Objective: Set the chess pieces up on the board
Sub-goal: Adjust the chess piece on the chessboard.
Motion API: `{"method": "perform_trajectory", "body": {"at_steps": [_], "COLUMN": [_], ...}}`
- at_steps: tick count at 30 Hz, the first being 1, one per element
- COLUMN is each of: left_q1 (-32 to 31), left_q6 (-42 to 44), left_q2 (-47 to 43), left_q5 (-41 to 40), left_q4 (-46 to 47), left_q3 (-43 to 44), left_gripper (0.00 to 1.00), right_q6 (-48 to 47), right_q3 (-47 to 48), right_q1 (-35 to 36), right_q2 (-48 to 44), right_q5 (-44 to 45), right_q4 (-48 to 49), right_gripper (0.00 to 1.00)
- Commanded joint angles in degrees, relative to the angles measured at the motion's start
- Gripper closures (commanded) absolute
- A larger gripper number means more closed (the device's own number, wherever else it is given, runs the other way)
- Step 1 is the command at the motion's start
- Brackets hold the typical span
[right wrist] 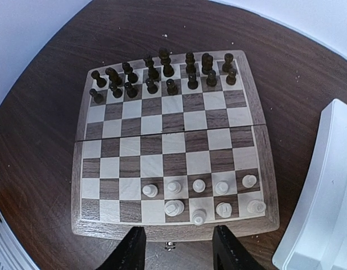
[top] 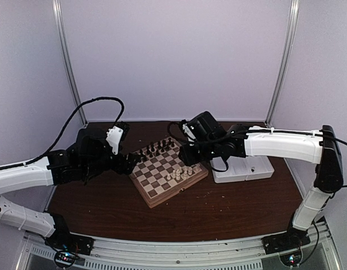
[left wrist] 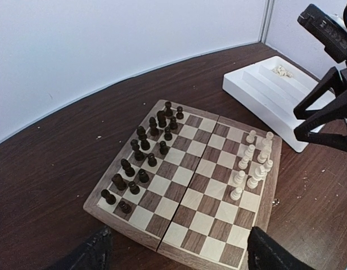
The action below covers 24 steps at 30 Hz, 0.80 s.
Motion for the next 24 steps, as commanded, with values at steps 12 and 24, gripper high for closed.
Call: {"method": "perform_trajectory", "body": {"at_steps": [12, 24], "left_q1": [1.7, 1.9], "left_q6": [-5.0, -4.2], "left_q2": [-0.3, -0.1], "left_q5": [-4.0, -4.1], "left_q4": [-4.1, -4.1], "left_q3": [3.3, 3.3], "left_gripper": [0.13, 0.13], "right_q6": [4.4, 2.1], "right_q3": [12.2, 15.9], "right_q1": [0.2, 0.2], "right_q2": [13.2, 17.2], "right_q5": [-2.7, -1.7], "right_q4": [-15.8, -16.9], "right_gripper": [0.57, 0.59]}}
